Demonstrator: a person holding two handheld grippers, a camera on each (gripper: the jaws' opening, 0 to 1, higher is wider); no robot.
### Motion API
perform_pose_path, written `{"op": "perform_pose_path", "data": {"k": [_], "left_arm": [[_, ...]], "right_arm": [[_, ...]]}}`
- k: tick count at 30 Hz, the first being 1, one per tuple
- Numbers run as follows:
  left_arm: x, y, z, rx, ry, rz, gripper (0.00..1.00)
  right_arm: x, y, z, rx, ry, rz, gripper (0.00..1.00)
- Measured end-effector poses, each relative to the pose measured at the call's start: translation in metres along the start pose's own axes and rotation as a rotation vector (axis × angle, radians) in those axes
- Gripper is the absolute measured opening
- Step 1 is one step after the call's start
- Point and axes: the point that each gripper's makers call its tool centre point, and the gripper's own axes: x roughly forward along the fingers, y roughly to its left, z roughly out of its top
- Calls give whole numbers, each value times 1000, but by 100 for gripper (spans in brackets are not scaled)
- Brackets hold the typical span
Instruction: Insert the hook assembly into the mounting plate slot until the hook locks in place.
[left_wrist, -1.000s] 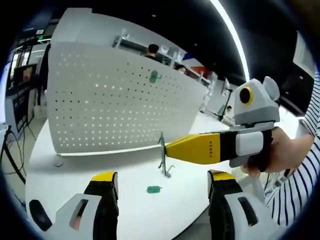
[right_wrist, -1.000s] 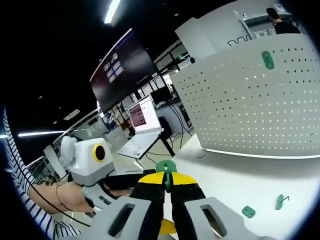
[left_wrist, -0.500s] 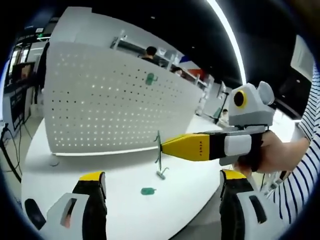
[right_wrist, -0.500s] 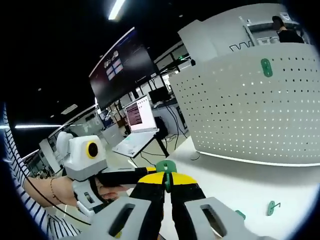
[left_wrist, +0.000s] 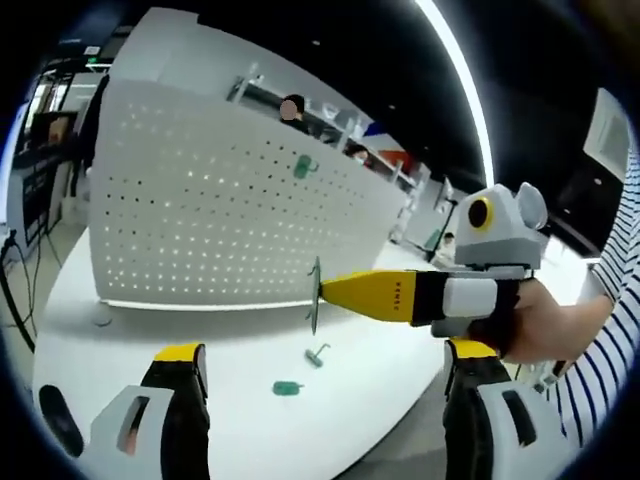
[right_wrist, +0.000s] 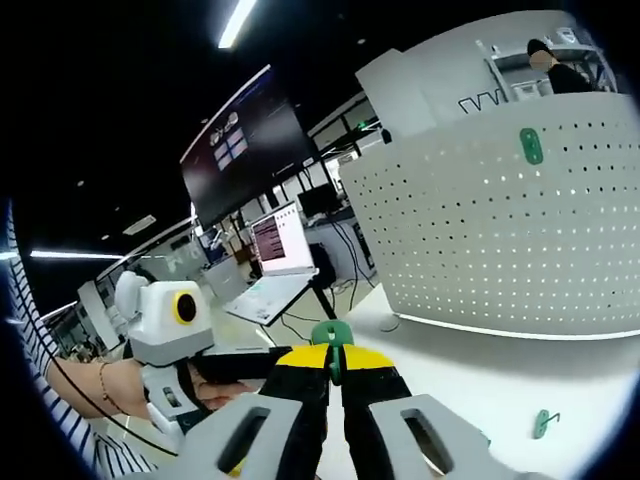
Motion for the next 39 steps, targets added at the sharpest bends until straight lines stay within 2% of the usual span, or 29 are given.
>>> {"op": "perform_pose_path", "data": {"k": [14,20,27,31,35,39], "left_arm": [[3,-1,0,18,14,2,100],[4,-1,2,30,14,10,100],[0,12,4,12,10,36,100],[-3,19,6,15,13,56,100],[-5,25,7,19,12,75,99],[-5,27,5,13,16,85,99]], "right_arm": [[-1,-11,7,-17,-32,-42,0],[0,-24,13,-41,-66,-102,0],[4,-40,24,-65,-109,-160,0],[6,-51,32,-129,-137,-210,0],[9,-59,38,-91,-163,-227,0],[8,-67,48,-90,-204,-262,0]]}}
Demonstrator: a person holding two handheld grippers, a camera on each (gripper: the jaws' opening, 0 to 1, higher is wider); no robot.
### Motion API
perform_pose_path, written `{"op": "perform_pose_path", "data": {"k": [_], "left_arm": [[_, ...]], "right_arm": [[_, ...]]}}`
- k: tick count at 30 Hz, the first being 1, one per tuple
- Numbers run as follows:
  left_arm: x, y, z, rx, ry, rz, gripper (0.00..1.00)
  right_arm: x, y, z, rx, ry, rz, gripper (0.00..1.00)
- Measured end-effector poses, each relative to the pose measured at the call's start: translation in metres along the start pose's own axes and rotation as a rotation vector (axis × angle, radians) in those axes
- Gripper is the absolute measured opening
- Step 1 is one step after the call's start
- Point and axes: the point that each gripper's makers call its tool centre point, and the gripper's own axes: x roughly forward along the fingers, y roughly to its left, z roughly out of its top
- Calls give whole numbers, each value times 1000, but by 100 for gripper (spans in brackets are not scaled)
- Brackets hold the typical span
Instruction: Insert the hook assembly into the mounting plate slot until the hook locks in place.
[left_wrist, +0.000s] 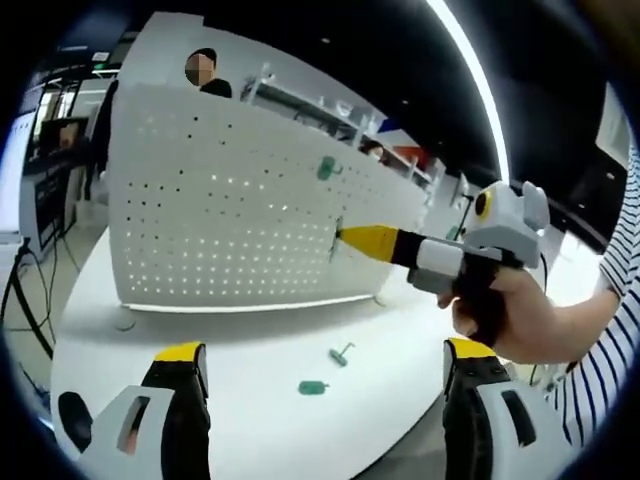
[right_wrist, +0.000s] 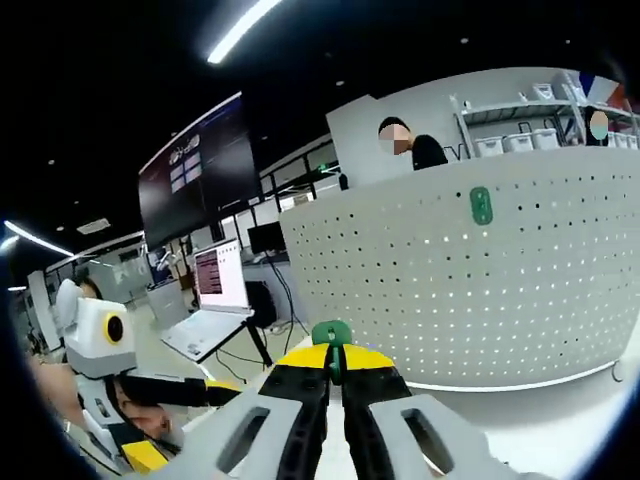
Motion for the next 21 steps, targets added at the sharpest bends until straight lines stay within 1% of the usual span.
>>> {"op": "perform_pose_path", "data": {"k": [3,5,10,13,15,21], "left_arm": [[1,2,-3,-6,5,6,99],[1,3,-3,-15,0,11,98],[0,4,-4,-17,1,18,99],[-2,4,-5,-16,3,16,99],[-2,4,-7,-18,6,20,99],[-2,4,-13,-18,25,18,98]], "right_arm": [[3,-7,5,-20,-12,-16,0],[4,-14,8,-14,-20,-29,0],[5,-33,17,-58,-48,-84,0],[6,-42,19,-34,-59,-103,0],[6,-47,23,-62,-75,-133,0],[8,-60,33,-54,-111,-169,0]]}}
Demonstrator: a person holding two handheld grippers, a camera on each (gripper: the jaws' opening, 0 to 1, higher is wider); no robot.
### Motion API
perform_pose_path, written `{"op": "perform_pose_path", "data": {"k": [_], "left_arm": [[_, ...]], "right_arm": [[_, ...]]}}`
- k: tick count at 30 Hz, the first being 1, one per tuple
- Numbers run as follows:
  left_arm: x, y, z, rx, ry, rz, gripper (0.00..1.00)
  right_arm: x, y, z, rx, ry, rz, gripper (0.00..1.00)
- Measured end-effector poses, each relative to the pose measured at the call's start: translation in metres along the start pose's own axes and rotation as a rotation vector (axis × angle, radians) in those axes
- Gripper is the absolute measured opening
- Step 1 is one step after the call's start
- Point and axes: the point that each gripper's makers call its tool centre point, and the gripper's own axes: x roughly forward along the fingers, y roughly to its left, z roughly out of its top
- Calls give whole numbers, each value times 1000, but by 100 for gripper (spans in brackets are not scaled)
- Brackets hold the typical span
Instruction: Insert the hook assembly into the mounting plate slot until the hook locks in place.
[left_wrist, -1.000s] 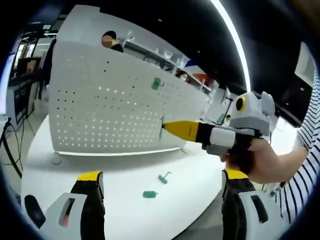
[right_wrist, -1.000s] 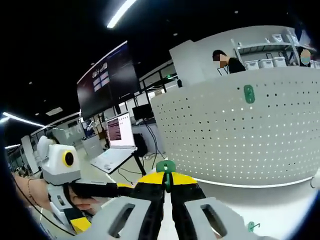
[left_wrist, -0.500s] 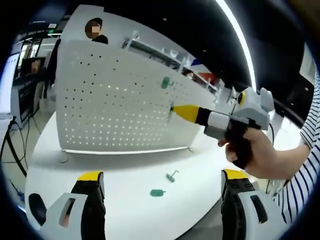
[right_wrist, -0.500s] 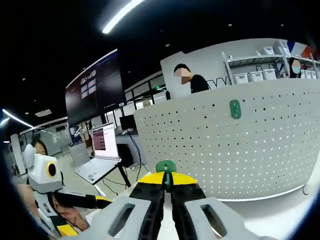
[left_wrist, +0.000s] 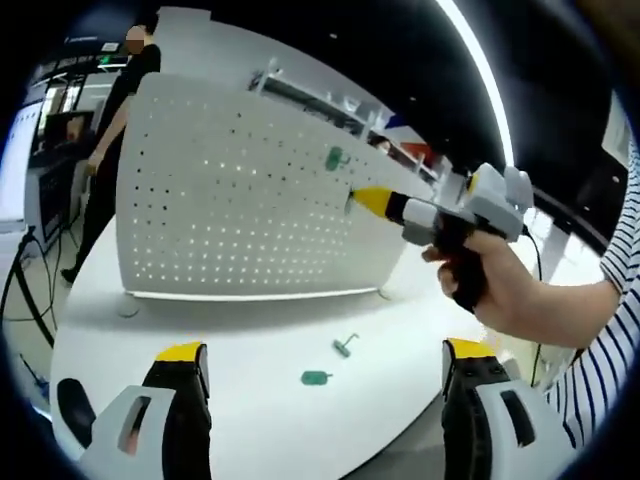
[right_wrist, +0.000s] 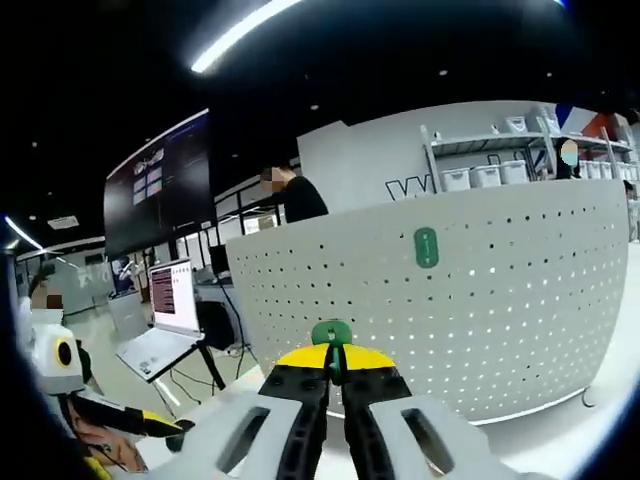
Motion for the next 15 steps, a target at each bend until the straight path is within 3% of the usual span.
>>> {"op": "perform_pose_path", "data": {"k": [15], "left_arm": [[9,-4,-5,2,21,-13,98]], "right_arm": [[21,-45,12,-13,-50,-105,0]]}}
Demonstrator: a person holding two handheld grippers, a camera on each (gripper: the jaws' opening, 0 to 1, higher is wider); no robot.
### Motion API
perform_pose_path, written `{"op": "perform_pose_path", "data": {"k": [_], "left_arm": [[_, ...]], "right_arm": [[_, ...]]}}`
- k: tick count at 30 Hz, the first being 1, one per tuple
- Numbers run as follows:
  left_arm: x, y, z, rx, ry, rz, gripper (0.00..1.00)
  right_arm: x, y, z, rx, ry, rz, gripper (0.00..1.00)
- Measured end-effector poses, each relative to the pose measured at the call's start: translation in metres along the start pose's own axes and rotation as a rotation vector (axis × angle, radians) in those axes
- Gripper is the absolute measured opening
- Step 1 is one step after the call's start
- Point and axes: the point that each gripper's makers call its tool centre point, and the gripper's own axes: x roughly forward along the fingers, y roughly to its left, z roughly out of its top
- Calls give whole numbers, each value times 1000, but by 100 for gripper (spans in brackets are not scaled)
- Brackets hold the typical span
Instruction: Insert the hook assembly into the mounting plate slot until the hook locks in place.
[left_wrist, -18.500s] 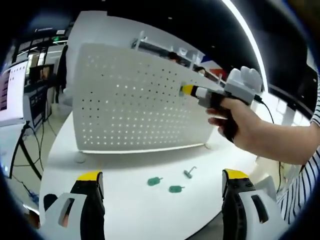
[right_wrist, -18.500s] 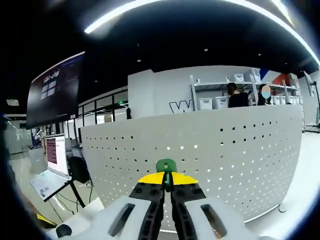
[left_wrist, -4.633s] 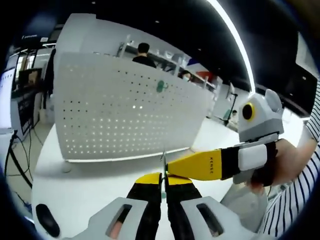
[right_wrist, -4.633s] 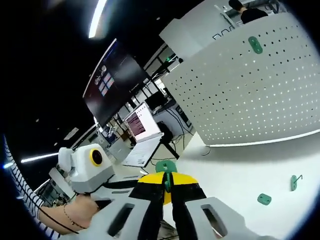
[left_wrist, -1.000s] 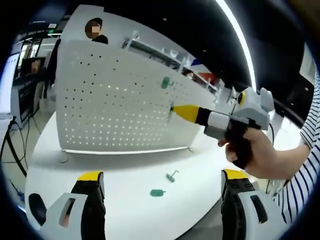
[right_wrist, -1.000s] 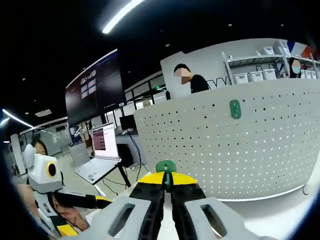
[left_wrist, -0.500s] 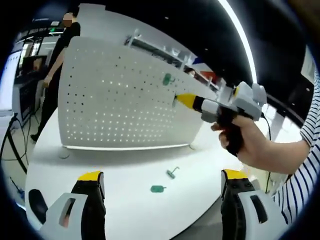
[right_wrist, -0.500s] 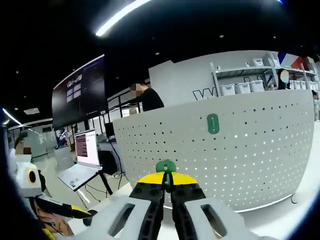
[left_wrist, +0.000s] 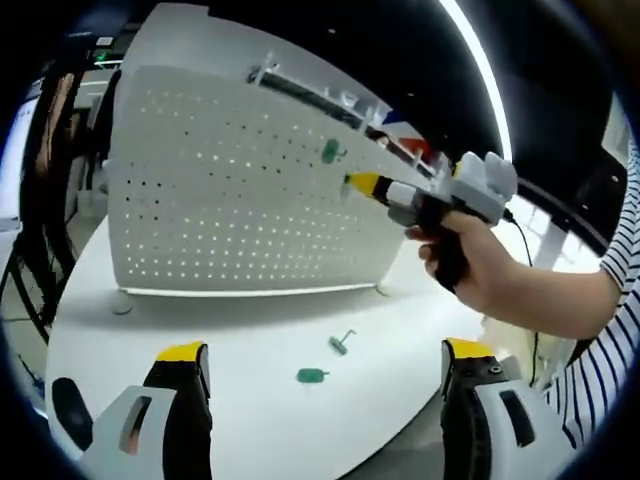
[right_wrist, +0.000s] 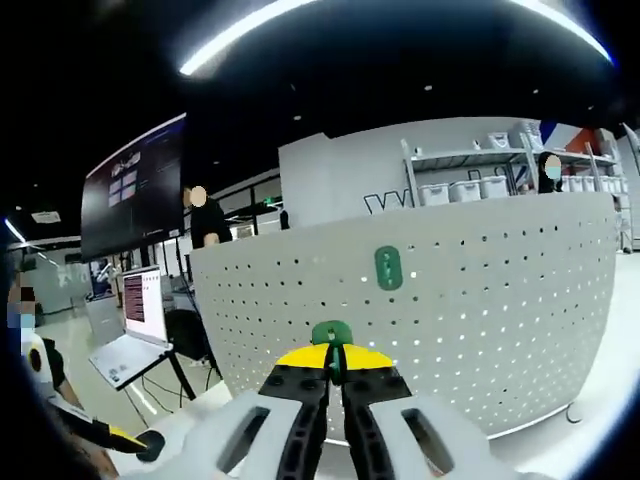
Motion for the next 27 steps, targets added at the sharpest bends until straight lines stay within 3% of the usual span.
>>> {"op": "perform_pose_path", "data": {"k": [3,9,10,11,21,22,27], "left_arm": [[-1,0,-2,1,12,-4,98],[-4,6,-1,8,14,12,98],[-4,7,0,11,15,13,98],[-4,7,-1,14,19,13,98],[1,5,-2,32,38,8,98],[1,5,-1,31,38,8,98],[0,6,-1,29,38,13,98]], "right_arm": [[4,-15,-1,52,3,-36,0],[11,-38,6,49,-17,-86,0],[12,-43,8,83,-24,-100,0],[13,-44,8,112,-22,-103,0],[22,-56,18,89,-52,-133,0],[25,-59,19,151,-62,-141,0],[31,-60,29,76,-86,-140,0]]}}
